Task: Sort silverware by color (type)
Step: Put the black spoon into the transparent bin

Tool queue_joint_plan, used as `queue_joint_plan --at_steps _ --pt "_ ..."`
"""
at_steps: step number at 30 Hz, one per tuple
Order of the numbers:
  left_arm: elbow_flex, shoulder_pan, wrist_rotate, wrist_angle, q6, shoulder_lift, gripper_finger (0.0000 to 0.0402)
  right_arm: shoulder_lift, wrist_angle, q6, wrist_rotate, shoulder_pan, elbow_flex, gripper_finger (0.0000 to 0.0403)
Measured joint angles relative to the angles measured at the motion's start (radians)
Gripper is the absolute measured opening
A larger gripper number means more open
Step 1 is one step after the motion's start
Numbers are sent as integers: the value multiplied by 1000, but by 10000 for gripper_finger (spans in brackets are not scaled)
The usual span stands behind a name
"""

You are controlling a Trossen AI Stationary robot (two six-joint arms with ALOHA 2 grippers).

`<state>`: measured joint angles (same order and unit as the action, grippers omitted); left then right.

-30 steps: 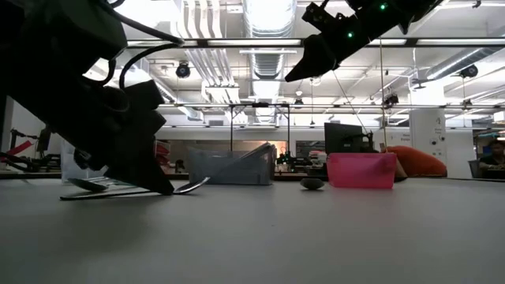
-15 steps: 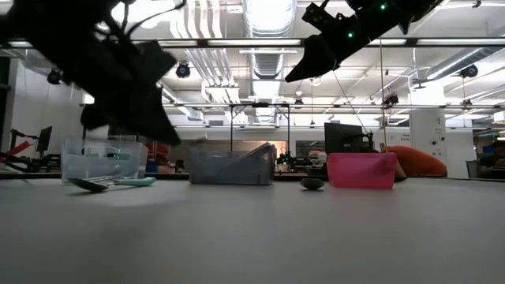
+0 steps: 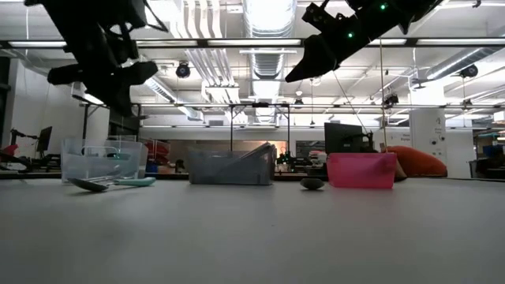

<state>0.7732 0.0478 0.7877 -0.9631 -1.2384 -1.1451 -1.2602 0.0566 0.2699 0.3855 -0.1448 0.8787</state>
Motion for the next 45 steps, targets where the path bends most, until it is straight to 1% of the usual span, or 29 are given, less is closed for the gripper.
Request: queue_joint_plan --at_steps 4,9,11,13,15,18,21,25,35,45 --pt "-9 -196 -43 7 173 63 0 0 0 1 0 0 0 125" --pt "-7 -431 -131 36 426 81 0 0 0 2 0 0 0 125" --pt "-7 -513 -192 66 525 78 0 0 -1 2 0 0 0 125" --pt "-9 -591 -285 97 606 70 0 0 -1 2 0 0 0 125" --pt "-12 -656 -369 95 660 61 0 0 -1 2 0 0 0 125" --pt "-13 -719 -424 87 717 48 0 0 0 11 0 0 -3 125" --pt "-14 -743 -439 82 733 32 0 0 -2 16 0 0 -6 125" --pt "-16 -744 -439 90 737 -3 0 0 -1 18 0 0 -6 125" --pt "-58 -744 -420 240 746 -114 0 0 0 18 0 0 -8 125" --pt "-130 -743 -385 294 715 -140 0 0 0 18 0 0 -8 125"
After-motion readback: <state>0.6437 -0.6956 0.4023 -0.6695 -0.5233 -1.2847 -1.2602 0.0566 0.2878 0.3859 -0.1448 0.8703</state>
